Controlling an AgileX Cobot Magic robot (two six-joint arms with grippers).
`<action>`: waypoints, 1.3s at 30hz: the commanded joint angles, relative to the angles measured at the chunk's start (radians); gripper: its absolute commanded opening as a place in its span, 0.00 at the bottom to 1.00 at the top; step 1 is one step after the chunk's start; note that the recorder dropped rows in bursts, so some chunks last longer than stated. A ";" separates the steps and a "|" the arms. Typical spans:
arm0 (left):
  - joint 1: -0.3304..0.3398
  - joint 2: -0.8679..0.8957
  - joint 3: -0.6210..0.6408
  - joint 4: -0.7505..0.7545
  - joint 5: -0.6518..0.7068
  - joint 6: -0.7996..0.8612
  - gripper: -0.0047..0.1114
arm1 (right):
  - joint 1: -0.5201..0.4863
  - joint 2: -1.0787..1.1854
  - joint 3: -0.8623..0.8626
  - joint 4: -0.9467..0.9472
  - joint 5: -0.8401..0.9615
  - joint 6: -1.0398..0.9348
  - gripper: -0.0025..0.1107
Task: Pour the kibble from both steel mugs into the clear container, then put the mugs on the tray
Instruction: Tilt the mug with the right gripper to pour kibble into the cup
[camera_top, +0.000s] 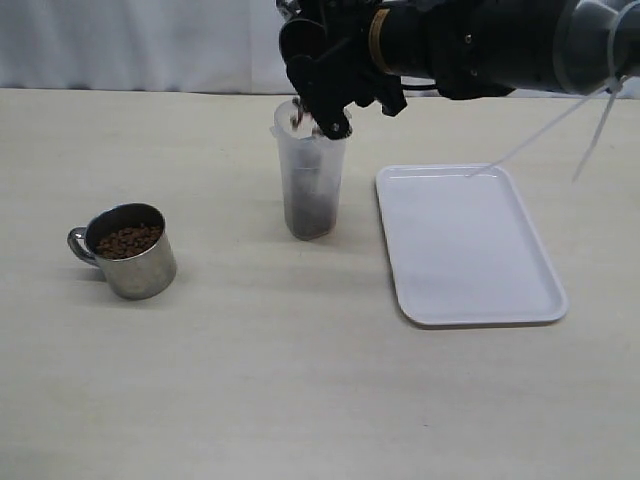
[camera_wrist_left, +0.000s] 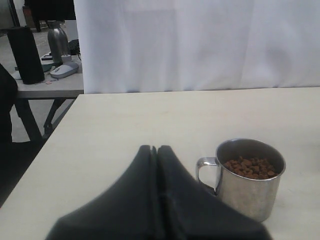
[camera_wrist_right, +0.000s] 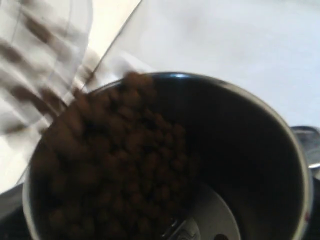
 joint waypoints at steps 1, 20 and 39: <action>-0.002 -0.002 0.003 -0.003 -0.007 -0.002 0.04 | 0.001 -0.007 -0.007 -0.008 0.006 -0.013 0.06; -0.002 -0.002 0.003 -0.003 -0.011 -0.002 0.04 | 0.059 -0.007 0.020 -0.008 0.122 -0.147 0.06; -0.002 -0.002 0.003 -0.003 -0.005 -0.002 0.04 | 0.094 -0.007 0.027 -0.008 0.231 -0.225 0.06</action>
